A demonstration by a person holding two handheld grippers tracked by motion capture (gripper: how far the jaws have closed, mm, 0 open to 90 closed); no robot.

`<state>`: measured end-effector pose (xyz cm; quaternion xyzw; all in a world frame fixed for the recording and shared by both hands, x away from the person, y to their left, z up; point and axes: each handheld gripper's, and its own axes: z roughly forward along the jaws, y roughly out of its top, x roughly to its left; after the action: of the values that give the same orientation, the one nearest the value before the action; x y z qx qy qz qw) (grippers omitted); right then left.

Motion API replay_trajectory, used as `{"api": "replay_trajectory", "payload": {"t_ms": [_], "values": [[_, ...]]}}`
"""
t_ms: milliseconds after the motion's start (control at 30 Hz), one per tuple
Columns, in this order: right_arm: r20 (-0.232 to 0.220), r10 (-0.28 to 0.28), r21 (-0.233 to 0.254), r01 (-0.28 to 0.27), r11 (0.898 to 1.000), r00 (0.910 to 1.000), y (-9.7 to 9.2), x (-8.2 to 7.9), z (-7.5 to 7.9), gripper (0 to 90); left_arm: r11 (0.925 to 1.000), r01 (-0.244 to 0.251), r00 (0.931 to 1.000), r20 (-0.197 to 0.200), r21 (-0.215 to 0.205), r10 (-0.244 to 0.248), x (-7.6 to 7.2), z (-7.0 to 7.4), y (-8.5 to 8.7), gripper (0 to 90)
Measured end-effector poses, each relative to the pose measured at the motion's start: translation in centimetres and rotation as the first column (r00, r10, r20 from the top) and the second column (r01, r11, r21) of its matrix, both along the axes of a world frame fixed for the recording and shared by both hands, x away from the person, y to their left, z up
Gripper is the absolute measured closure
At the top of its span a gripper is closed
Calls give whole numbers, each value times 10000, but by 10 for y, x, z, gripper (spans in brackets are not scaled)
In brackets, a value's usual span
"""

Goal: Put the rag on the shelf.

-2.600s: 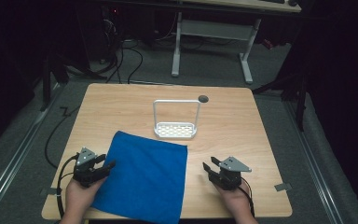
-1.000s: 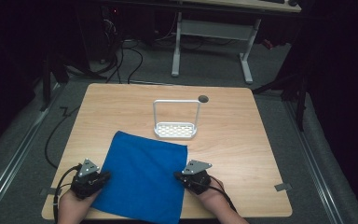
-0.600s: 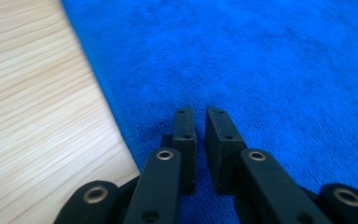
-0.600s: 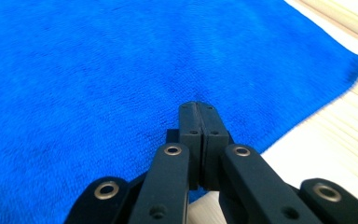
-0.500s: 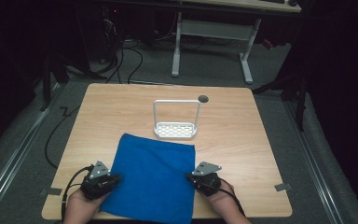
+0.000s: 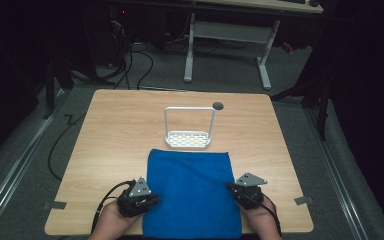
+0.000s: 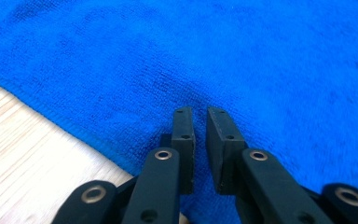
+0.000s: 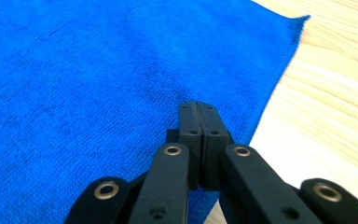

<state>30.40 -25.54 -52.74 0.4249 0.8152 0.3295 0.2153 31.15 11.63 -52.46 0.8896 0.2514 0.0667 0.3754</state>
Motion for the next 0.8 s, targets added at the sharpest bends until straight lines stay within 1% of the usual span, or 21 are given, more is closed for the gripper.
{"api": "replay_trajectory", "payload": {"t_ms": [100, 233, 367, 433, 500, 533, 567, 600, 633, 667, 733, 800], "values": [[46, -201, -38, 202, 9998, 9998, -9, 1, 0, 900, 9998, 211, 9998, 5, -6, -211, -2, 0, -5, 819], [16, -346, 66, 346, 9994, 9994, -17, 4, 0, 900, 9989, 460, 9989, -51, -96, -461, -8, 0, -9, 818], [-63, -375, 106, 376, 9992, 9993, -16, 8, 0, 900, 9987, 507, 9987, 27, -60, -507, -12, 0, -10, 811], [-58, -260, 129, 261, 9996, 9996, -14, 9, 1, 888, 9994, 339, 9994, 58, -81, -339, -12, 0, -8, 803], [46, -205, 253, 204, 9995, 9998, -13, 10, 3, 877, 9998, -11, 9993, 361, -173, 18, -12, 3, -5, 787], [100, -199, 373, 195, 9991, 9998, -12, 10, 5, 863, 9990, -231, 9984, 514, -387, 251, -11, 5, -1, 773], [177, -171, 509, 162, 9986, 9997, -12, 10, 7, 850, 9962, -570, 9959, 663, -658, 614, -9, 7, 3, 750], [290, -143, 611, 126, 9981, 9995, -11, 9, 8, 835, 9894, -1072, 9902, 796, -982, 1152, -6, 9, 8, 716], [402, -119, 739, 89, 9972, 9991, -10, 9, 10, 824, 9830, -1402, 9852, 825, -1186, 1505, -2, 10, 12, 711], [453, -105, 800, 68, 9968, 9989, -9, 9, 11, 818, 9752, -1770, 9784, 841, -1329, 1890, 3, 10, 15, 706], [505, -46, 856, 2, 9963, 9987, -7, 9, 12, 806, 9632, -2340, 9648, 905, -1322, 2468, 11, 8, 18, 681], [531, -21, 911, -28, 9958, 9986, -6, 9, 12, 793, 9516, -2857, 9491, 1036, -1134, 2974, 22, 6, 18, 648]]}}
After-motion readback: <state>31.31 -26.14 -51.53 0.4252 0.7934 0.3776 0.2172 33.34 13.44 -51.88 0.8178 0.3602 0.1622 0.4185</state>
